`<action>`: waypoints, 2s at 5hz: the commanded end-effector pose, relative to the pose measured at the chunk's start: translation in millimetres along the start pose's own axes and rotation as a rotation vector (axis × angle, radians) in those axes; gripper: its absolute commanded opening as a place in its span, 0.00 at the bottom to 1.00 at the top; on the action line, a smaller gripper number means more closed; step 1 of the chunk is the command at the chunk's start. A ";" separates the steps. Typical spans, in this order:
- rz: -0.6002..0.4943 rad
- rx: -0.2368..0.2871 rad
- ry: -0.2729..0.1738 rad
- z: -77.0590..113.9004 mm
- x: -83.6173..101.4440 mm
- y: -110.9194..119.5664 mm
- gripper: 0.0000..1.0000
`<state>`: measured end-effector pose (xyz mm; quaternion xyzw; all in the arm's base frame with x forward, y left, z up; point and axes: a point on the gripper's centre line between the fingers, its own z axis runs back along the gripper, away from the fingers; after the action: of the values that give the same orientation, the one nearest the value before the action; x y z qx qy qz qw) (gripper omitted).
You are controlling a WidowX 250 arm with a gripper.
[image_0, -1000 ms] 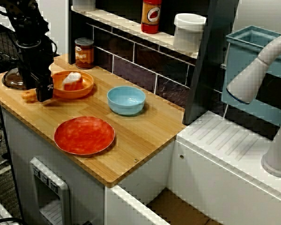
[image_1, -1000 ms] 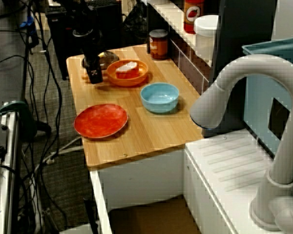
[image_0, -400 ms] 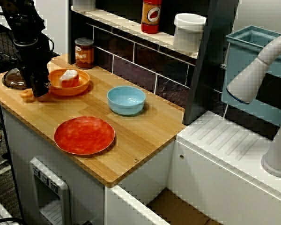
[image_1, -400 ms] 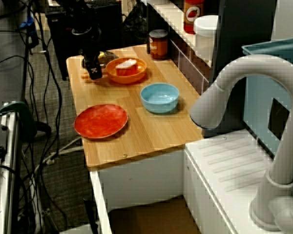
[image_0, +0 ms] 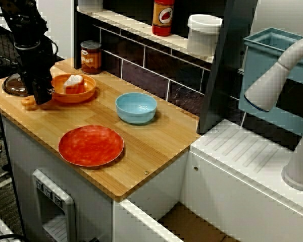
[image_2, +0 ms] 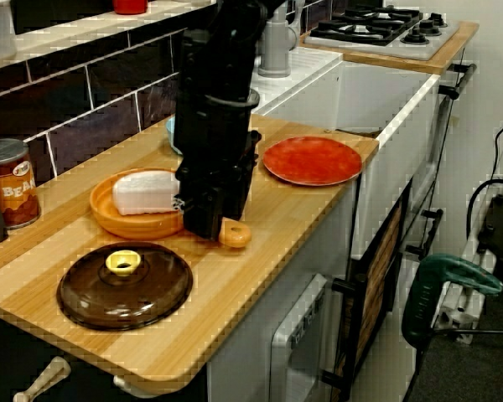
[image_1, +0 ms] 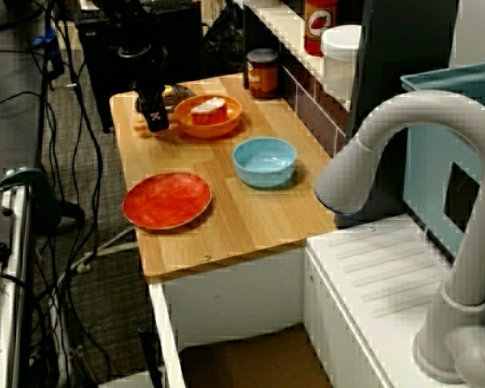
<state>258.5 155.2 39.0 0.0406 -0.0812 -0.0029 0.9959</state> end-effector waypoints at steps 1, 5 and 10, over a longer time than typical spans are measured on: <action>0.001 0.024 -0.049 20.9 5.5 12.0 0.00; 0.007 -0.003 -0.060 34.2 10.0 13.8 0.00; -0.013 -0.017 -0.089 44.9 14.5 10.1 0.00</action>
<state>264.8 153.8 64.7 0.0134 -0.0999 -0.0039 0.9949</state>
